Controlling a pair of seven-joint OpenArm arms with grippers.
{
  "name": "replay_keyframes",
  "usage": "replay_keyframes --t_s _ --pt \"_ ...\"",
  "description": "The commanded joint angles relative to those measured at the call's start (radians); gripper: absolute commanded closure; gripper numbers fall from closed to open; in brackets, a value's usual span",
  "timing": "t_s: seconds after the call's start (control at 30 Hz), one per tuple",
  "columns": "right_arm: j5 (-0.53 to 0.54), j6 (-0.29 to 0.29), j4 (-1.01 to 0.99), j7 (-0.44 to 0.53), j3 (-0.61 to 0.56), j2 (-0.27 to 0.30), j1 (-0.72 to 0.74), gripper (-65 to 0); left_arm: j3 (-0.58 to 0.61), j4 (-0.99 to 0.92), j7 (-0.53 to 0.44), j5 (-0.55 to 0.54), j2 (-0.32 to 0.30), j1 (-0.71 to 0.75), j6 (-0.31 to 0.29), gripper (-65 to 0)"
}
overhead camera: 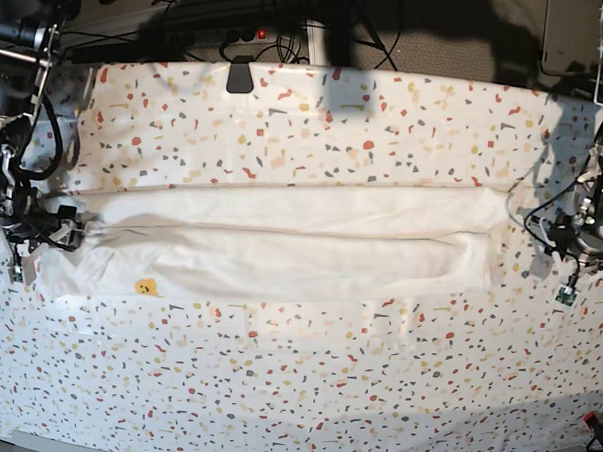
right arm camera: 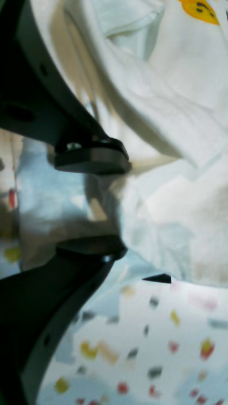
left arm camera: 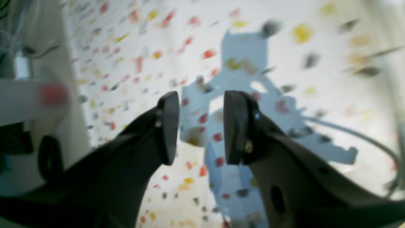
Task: Fold the T-shirt properly
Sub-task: 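Pull the strip ends apart with both grippers to straighten it, then grasp the strip end with the left gripper and tuck it inward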
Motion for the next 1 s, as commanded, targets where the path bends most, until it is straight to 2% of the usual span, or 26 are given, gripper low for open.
replay_keyframes --t_s 0.0,0.07,0.17,0.23,0.4,0.47,0.53,0.63,0.73,0.83,0.97 --pt "-0.001 -0.001 0.014 0.010 0.008 0.023 0.024 -30.4 -0.008 0.012 -0.006 0.002 -0.023 -0.027 0.007 -22.8" --pt "0.003 -0.001 0.014 0.011 0.008 0.028 0.026 -30.4 -0.008 0.012 -0.001 -0.006 -0.039 -0.027 0.010 -22.8" --pt "0.039 0.002 0.016 0.012 0.008 0.031 0.037 -30.4 -0.008 0.024 -0.008 -0.068 -0.053 -0.027 0.072 -22.8" --pt "0.065 0.012 0.027 0.010 0.008 0.031 0.049 -30.4 -0.008 0.056 -0.008 -0.092 -0.053 -0.027 0.085 -22.8" --pt "0.069 0.089 0.109 -0.020 0.008 0.031 0.082 -30.4 -0.008 0.228 -0.007 -0.124 -0.053 -0.028 0.085 -22.8" --pt "0.071 0.098 0.154 -0.046 0.008 0.031 0.094 -30.4 -0.008 0.314 0.010 -0.188 -0.053 -0.027 0.085 -22.8" --pt "0.072 0.098 0.205 -0.063 0.008 0.031 0.101 -30.4 -0.008 0.384 0.018 -0.307 -0.050 -0.027 0.080 -22.8" --pt "0.103 0.098 0.287 -0.106 0.008 0.031 0.101 -30.4 -0.008 0.376 0.025 -0.322 -0.002 -0.031 0.013 -22.8" --pt "0.159 0.098 0.361 -0.160 0.008 0.031 0.101 -30.4 -0.008 0.271 0.041 -0.365 0.066 -0.036 0.003 -22.8" --pt "0.169 0.098 0.421 -0.187 0.015 0.031 0.101 -30.4 -0.008 0.178 0.068 -0.364 0.135 -0.039 -0.005 -22.8" --pt "0.169 0.098 0.469 -0.220 0.034 0.031 0.100 -30.4 -0.008 0.135 0.099 -0.364 0.174 -0.038 -0.005 -22.8"
